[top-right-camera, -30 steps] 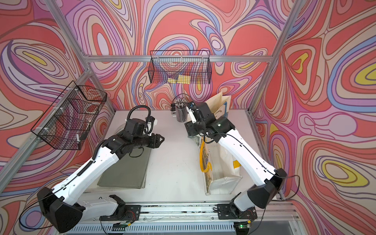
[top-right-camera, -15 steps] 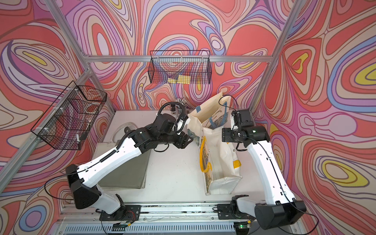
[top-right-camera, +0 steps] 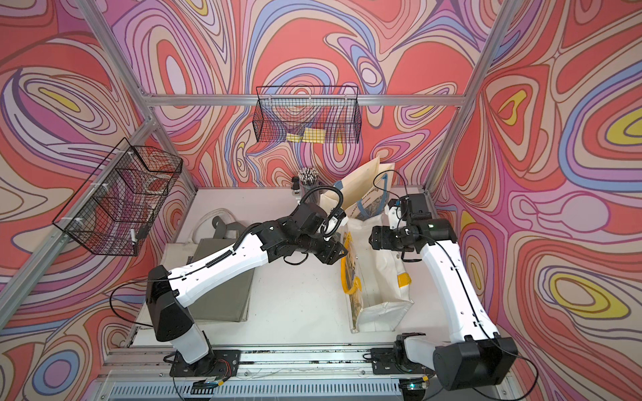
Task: Put away the canvas bag
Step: Pick up the canvas bag from the center of the board.
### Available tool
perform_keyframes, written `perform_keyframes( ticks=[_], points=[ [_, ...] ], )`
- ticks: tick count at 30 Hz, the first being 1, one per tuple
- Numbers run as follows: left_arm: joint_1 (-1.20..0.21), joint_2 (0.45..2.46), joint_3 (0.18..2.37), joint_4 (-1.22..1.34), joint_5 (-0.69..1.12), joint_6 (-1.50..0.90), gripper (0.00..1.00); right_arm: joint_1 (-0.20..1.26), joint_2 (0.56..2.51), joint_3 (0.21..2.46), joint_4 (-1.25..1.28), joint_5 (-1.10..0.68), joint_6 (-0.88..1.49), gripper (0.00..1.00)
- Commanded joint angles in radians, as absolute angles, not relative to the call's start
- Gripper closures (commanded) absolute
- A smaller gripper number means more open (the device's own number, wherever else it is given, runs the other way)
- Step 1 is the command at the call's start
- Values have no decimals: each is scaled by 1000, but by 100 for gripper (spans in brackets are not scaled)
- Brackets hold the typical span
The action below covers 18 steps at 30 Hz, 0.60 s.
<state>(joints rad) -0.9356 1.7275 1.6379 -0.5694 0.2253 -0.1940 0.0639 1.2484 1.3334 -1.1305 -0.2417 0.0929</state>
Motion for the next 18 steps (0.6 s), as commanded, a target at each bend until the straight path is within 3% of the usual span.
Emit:
perform_keyframes(
  ticks=[1,6,18],
  points=[
    [-942,1741,1605,-519,285,-186,38,57,1231,1320,-1118,-306,86,16],
    [-957,1756,1584,-451,342,-168,39,54,1228,1327,-1127,-427,107,16],
    [-1027,1784,1564,-385,385,-76,38,55,1164,1291,-1170,-434,165,11]
  ],
)
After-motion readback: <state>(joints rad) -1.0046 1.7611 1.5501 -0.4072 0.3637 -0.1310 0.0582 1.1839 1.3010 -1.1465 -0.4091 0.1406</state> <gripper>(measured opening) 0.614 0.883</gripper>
